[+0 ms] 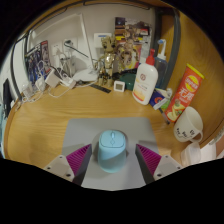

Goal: Arrange mouse

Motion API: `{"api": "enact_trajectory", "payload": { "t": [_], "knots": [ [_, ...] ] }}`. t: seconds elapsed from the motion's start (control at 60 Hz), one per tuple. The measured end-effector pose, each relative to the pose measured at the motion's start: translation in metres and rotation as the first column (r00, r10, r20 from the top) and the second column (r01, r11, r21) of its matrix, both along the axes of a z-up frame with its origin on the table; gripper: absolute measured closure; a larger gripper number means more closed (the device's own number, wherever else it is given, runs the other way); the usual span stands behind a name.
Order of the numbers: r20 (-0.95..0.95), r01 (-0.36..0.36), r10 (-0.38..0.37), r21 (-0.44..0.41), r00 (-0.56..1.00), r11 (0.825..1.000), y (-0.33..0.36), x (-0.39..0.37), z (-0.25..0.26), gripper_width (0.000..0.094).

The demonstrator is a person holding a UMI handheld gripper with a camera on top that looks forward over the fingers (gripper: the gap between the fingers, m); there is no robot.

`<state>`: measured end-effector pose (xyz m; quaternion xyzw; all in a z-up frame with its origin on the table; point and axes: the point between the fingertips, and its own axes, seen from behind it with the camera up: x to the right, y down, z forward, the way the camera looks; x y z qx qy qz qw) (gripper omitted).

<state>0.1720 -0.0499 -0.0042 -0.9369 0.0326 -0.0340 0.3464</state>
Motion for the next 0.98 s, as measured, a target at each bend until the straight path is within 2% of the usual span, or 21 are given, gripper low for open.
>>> {"api": "enact_trajectory", "payload": {
  "t": [0.3, 0.55, 0.733, 0.983],
  "knots": [
    [-0.017, -0.019, 0.021, 0.092, 1.0, 0.996, -0.008, -0.041, 0.107, 0.0073],
    [-0.034, -0.053, 0.062, 0.223, 0.998, 0.973, -0.028, -0.101, 0.193, 0.0073],
    [-0.025, -0.109, 0.119, 0.255, 0.993, 0.961, -0.052, -0.151, 0.221, 0.0071],
    [-0.04, -0.154, 0.171, 0.274, 0.984, 0.949, -0.078, -0.205, 0.229, 0.007]
  ]
}}
